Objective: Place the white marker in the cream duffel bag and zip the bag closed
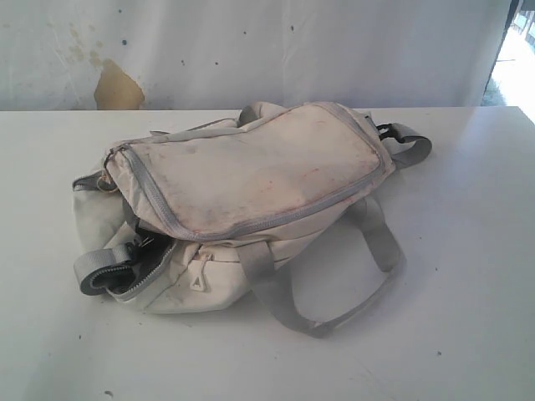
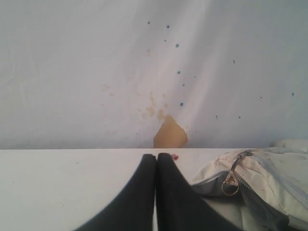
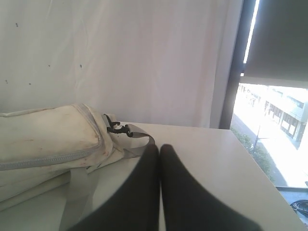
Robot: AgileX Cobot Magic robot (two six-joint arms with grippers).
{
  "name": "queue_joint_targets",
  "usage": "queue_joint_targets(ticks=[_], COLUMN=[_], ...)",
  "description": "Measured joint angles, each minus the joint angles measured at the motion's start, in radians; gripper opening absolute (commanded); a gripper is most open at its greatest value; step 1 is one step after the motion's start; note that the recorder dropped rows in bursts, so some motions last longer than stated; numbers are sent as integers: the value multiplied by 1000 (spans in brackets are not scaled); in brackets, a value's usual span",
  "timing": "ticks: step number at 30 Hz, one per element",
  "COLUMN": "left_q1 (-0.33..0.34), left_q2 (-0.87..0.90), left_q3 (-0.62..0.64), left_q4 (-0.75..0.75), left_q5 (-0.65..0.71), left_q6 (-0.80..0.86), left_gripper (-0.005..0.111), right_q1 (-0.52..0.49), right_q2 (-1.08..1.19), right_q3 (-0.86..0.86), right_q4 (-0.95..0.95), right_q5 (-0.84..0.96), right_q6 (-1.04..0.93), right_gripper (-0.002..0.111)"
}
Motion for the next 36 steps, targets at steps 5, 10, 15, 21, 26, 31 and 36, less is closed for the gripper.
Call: queue_joint_targets(ticks=[5, 10, 15, 21, 26, 31, 36], left_q1=[0, 0, 0, 0, 0, 0, 0], left_q2=[0, 0, 0, 0, 0, 0, 0], left_q3=[0, 0, 0, 0, 0, 0, 0], left_q4=[0, 0, 0, 0, 0, 0, 0], left_q5=[19, 33, 33, 33, 33, 33, 33], left_q6=[0, 0, -2, -2, -2, -2, -2], left_gripper=[0, 0, 0, 0, 0, 0, 0], right_q1=[0, 0, 0, 0, 0, 0, 0], right_q2=[0, 0, 0, 0, 0, 0, 0], right_q3=[0, 0, 0, 0, 0, 0, 0], right_q4=[0, 0, 0, 0, 0, 0, 0], right_q5=[0, 0, 0, 2, 2, 2, 2], right_q6=[0, 0, 2, 3, 3, 3, 3], right_gripper=[0, 0, 0, 0, 0, 0, 0])
